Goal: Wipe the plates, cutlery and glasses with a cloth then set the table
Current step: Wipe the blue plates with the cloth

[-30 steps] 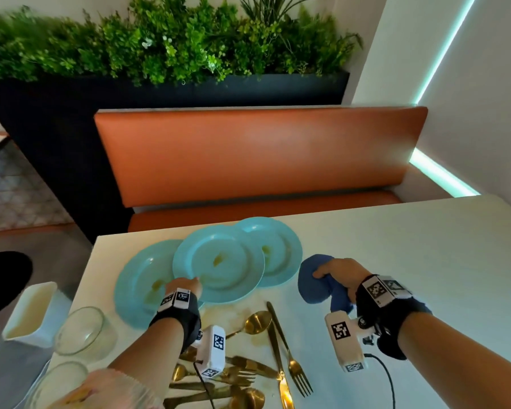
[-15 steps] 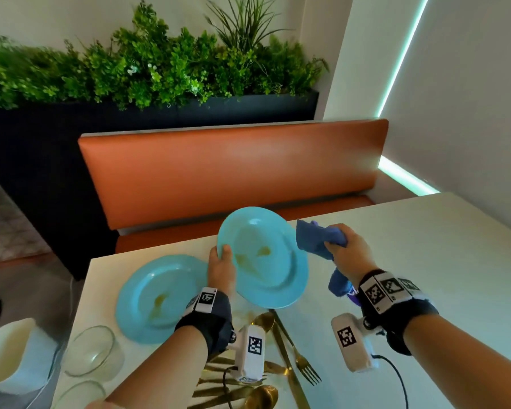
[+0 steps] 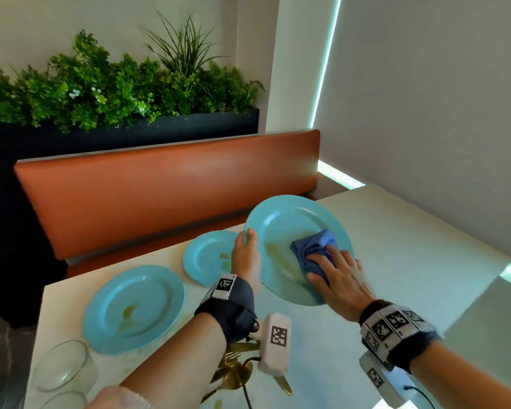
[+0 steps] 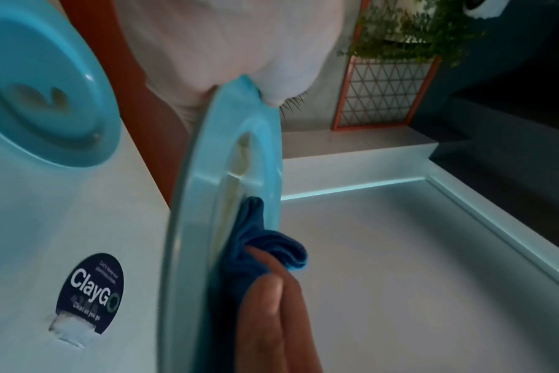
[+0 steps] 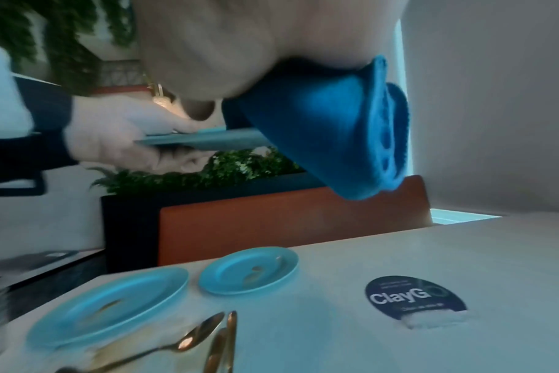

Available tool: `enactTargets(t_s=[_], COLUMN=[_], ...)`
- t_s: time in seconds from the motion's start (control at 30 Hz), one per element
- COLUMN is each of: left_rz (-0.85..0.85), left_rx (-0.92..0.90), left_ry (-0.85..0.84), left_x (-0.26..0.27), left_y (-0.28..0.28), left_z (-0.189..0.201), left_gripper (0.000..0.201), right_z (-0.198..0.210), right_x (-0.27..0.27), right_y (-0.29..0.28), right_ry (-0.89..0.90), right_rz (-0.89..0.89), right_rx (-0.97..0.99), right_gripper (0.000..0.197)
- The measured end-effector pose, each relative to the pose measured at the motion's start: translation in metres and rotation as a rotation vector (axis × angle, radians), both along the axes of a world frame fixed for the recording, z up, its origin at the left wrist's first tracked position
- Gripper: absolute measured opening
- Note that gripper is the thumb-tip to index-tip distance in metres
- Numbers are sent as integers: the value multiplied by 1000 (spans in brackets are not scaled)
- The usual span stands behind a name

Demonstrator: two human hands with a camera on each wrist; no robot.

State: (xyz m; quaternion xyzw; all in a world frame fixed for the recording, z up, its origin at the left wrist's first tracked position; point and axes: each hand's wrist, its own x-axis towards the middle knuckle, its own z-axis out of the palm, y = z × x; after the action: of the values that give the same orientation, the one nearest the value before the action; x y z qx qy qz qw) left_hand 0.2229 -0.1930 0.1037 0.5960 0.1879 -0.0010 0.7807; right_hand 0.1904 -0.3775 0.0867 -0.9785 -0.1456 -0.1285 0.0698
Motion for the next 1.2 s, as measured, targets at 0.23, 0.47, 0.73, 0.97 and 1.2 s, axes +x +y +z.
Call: enactTargets(t_s=[0.23, 0.47, 0.73, 0.97, 1.2], left_rz=[-110, -133, -135, -224, -177], left_rx=[76, 134, 167, 168, 160], left_ry=[-118, -215, -256, -274, -307], left_x=[6, 38, 53, 58, 71], left_y=[-47, -61, -81, -90, -81], left_z=[20, 26, 24, 18, 11], left_gripper=[40, 27, 23, 24, 23], right_z=[16, 17, -1, 29, -20], right_x=[33, 37, 53, 110, 67], right_y=[-31, -96, -76, -91, -95], right_ry=[-22, -111, -85, -97, 10], right_rz=[-154, 117, 324, -100, 394], right_rx=[446, 337, 345, 609, 198], right_gripper=[26, 50, 16, 22, 14])
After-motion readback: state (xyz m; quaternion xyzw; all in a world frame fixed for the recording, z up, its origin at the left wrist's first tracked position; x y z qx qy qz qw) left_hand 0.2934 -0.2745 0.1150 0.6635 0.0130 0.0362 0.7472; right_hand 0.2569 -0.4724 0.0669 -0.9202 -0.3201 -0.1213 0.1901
